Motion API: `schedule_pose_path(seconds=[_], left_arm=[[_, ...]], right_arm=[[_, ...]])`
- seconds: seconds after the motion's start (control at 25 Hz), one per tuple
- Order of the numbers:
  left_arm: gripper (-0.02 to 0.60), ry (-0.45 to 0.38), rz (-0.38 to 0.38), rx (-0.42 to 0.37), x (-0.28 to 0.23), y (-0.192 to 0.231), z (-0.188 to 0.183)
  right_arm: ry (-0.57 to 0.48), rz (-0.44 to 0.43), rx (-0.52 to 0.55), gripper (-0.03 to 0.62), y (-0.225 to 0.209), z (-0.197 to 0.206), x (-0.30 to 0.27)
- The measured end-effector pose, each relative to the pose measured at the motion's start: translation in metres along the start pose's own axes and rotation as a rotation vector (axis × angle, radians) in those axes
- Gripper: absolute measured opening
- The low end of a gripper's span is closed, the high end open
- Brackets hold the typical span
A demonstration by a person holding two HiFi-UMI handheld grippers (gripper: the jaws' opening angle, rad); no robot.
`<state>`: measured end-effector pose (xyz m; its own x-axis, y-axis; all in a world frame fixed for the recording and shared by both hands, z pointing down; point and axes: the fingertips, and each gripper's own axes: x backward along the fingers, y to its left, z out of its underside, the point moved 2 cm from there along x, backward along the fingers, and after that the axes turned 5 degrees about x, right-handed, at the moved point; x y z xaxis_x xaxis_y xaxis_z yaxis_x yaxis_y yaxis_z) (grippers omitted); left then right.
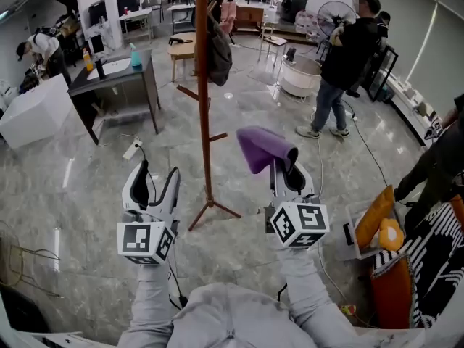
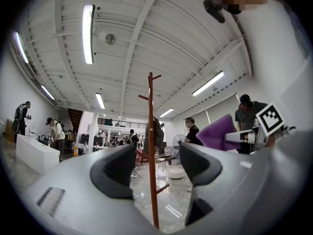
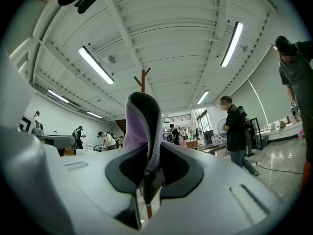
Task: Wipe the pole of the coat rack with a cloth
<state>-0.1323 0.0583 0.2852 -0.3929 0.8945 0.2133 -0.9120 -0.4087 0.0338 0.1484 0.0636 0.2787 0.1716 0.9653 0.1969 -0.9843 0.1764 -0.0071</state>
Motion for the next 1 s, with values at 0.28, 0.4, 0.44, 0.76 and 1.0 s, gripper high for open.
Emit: schedule_pose_path(seconds=[0.28, 0.4, 0.44, 0.76, 1.0], left_arm=[[0.318, 0.006, -0.014, -0.008, -0.02, -0.014, 0.006], [0.318, 0.0, -0.019, -0.013, -0.032, -0.008, 0.007], [0.318, -0.003, -0.021, -0.014, -0.037, -0.006, 0.008], [0.318, -0.027, -0.018, -0.039, -0.099, 0.041, 0.008], [0.318, -0.069, -0.001, -0.045, -0.139, 0.09, -0.004]], right_arm=[[-0.033, -0.104, 0.061, 0.052, 0.002, -0.011, -0.028], [-0.047, -0.126, 0.066, 0.052, 0.005, -0.009, -0.045], [-0.05, -0.131, 0.066, 0.052, 0.005, -0.008, -0.052], [-0.139, -0.145, 0.091, 0.052, 0.015, -0.032, -0.133], [-0.308, -0.147, 0.15, 0.052, 0.036, -0.095, -0.189]])
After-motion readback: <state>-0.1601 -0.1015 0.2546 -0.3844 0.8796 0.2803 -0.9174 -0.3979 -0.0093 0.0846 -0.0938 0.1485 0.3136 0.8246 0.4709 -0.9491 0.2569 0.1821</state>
